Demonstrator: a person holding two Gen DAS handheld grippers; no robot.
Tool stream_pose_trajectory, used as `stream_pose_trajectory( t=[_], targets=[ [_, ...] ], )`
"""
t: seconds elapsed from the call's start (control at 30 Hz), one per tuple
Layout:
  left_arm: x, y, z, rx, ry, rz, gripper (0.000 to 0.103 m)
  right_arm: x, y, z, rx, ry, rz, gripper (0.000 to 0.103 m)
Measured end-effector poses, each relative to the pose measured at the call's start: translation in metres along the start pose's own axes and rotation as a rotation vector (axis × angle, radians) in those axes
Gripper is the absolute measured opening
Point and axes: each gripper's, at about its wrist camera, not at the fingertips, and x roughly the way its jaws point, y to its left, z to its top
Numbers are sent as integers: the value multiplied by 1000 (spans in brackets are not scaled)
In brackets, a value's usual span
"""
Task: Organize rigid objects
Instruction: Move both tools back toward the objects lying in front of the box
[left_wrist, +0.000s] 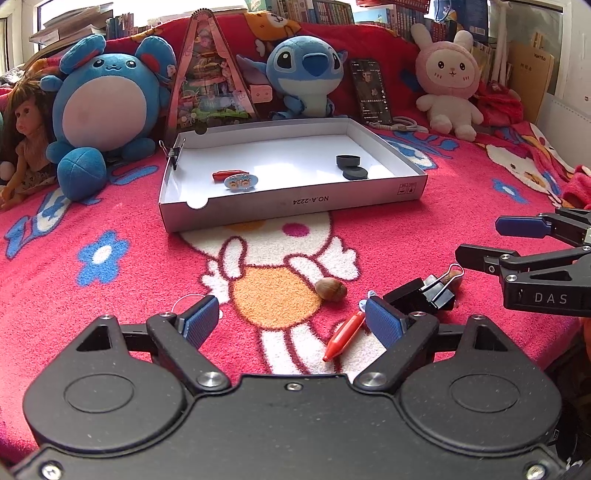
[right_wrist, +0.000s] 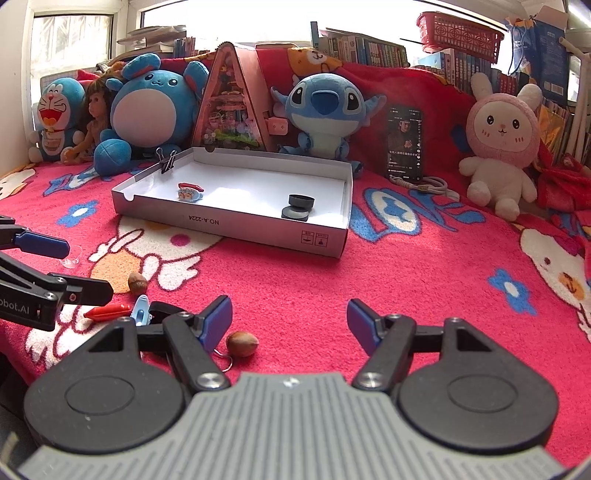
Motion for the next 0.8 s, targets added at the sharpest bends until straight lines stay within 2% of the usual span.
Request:
stream_pose_trajectory(
  t=[0.07, 0.33, 0.37, 0.53, 0.7, 0.8],
  targets=[
    [-2, 0, -2, 0, 3, -9, 84, -3, 0, -1, -4, -3, 0, 79],
    [-7, -3, -9, 4, 27, -39, 65, -8, 0, -7, 2, 10, 8, 78],
    [-7, -4, -10, 8, 29, -39, 60, -9, 0, -8, 3, 12, 12, 77],
    [-6, -6, -13, 13, 47, -49, 48, -9, 5, -14, -14, 30, 23, 69],
    [-3, -7, -16, 13, 59, -42, 39, -5, 10, -18, -13, 58, 41, 52],
    [-1, -8, -17, 25, 54, -27, 33, -3, 14, -21, -18, 67, 51, 48]
  ],
)
